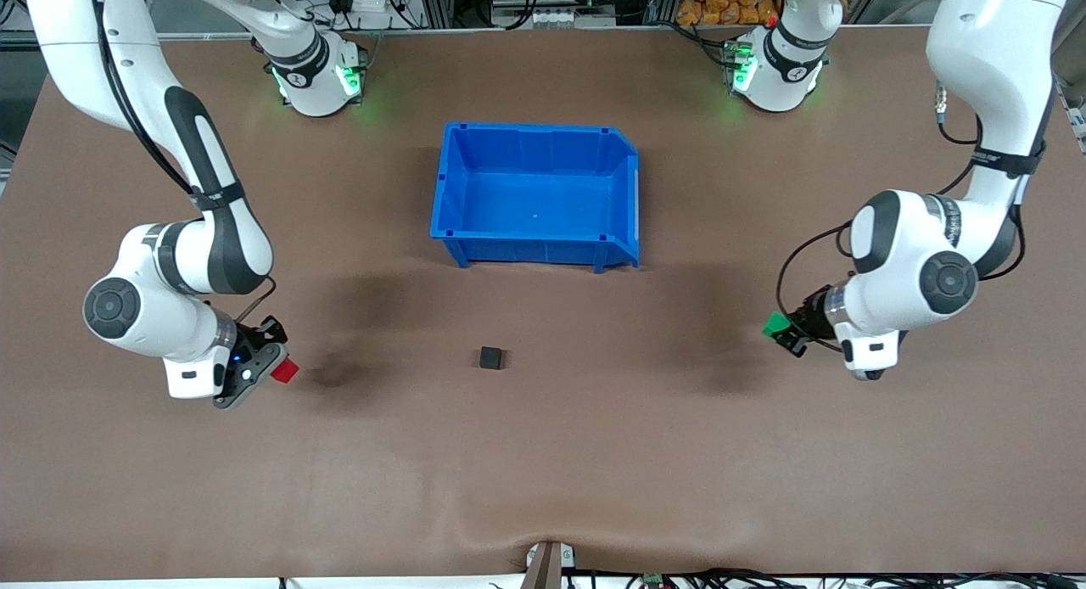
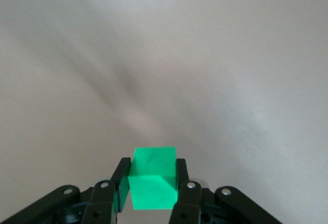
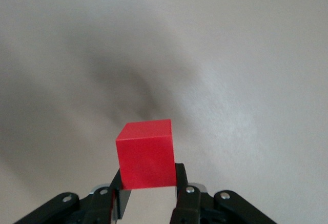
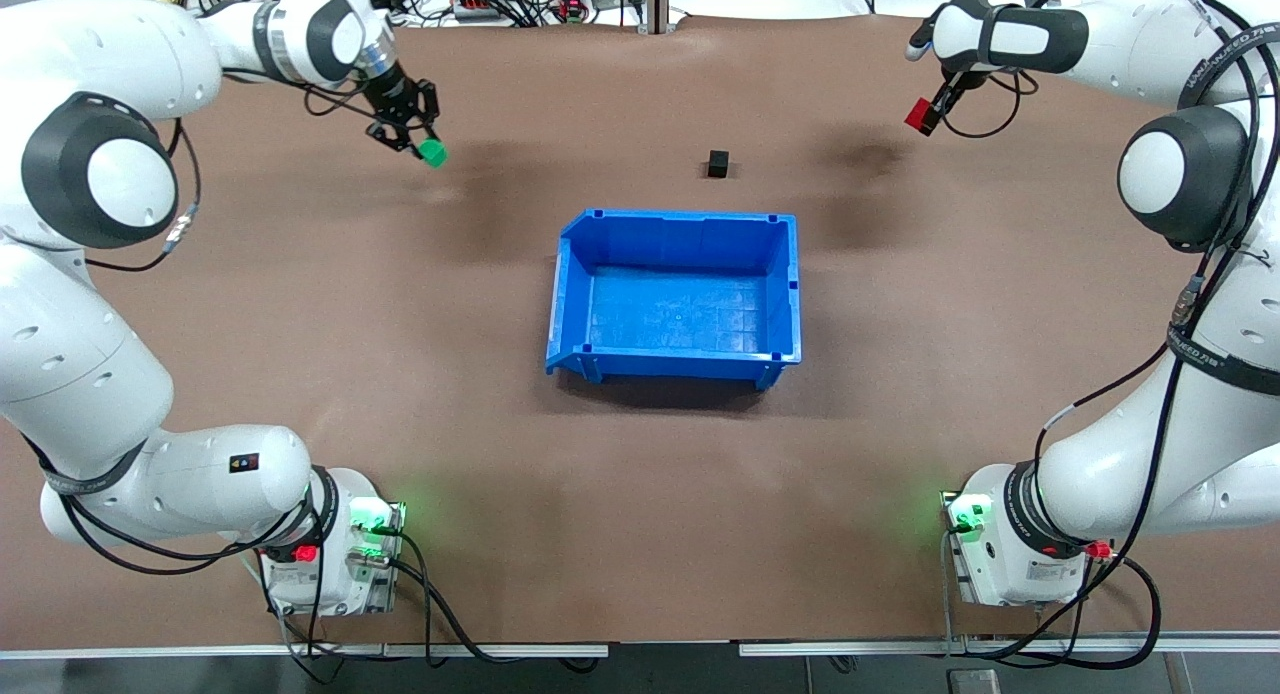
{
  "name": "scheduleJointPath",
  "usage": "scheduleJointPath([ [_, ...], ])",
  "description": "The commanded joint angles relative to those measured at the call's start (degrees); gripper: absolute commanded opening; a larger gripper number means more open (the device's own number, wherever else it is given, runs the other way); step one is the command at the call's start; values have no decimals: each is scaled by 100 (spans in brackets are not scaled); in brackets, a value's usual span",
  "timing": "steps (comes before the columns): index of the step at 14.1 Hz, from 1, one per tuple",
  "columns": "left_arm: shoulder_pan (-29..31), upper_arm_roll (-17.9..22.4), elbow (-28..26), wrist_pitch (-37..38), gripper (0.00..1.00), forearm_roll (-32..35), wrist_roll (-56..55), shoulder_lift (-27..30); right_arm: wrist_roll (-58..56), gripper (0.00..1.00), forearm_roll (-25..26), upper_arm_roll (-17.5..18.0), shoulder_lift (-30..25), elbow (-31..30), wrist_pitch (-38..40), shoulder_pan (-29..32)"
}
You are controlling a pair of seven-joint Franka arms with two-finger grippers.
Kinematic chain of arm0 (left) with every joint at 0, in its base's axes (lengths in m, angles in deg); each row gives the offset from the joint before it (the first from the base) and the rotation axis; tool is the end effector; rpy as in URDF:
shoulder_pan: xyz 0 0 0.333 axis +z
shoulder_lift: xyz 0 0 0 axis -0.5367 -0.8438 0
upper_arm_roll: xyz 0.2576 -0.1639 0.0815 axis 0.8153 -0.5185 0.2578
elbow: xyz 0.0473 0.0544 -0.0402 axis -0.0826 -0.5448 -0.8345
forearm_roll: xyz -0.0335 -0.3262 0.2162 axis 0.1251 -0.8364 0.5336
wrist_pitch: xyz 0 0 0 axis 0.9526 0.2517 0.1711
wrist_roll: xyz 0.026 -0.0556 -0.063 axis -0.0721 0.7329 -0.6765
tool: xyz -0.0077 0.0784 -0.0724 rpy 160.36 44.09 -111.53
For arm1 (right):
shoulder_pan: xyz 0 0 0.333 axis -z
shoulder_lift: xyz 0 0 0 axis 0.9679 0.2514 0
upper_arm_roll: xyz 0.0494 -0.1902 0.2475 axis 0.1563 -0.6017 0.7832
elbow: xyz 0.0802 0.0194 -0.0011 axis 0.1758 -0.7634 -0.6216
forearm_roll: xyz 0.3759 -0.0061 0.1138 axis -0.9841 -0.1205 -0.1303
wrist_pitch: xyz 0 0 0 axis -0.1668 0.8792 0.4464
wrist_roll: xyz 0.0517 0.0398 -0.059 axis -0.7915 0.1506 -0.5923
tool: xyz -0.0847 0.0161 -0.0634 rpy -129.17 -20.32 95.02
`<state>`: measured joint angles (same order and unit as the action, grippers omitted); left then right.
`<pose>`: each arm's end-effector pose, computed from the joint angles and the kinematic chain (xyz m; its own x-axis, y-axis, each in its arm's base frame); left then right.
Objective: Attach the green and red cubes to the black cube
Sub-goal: 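Carry the red cube with the right gripper while the left gripper carries the green cube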
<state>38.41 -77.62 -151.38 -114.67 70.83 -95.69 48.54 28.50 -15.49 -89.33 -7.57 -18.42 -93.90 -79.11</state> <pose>0.6299 -0.1174 0.2924 0.6157 0.7773 -0.1293 0.7833 -0.6216 -0.0065 0.6678 0.0387 0.2764 0.5816 0.8133 0.0147 0.8129 -0.5803 -0.0497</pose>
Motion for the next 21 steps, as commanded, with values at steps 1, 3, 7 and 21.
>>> scheduleJointPath([
  [1, -287, 13, 385, 122, 0, -192, -463, -169, -1065, 0, -53, 153, -28, 170, 217, 33],
  [3, -428, 13, 543, 122, 0, -394, -490, -248, -1848, 0, -53, 233, 94, 310, 208, 7],
  [7, -735, 13, 895, 113, 0, -650, -1025, -573, -2080, 0, -62, 347, 200, 381, 164, -370],
  [21, -2124, 22, 2565, -684, 0, -1028, -3178, -1918, -1272, 0, 8, 339, 1299, 917, -1216, -1637],
])
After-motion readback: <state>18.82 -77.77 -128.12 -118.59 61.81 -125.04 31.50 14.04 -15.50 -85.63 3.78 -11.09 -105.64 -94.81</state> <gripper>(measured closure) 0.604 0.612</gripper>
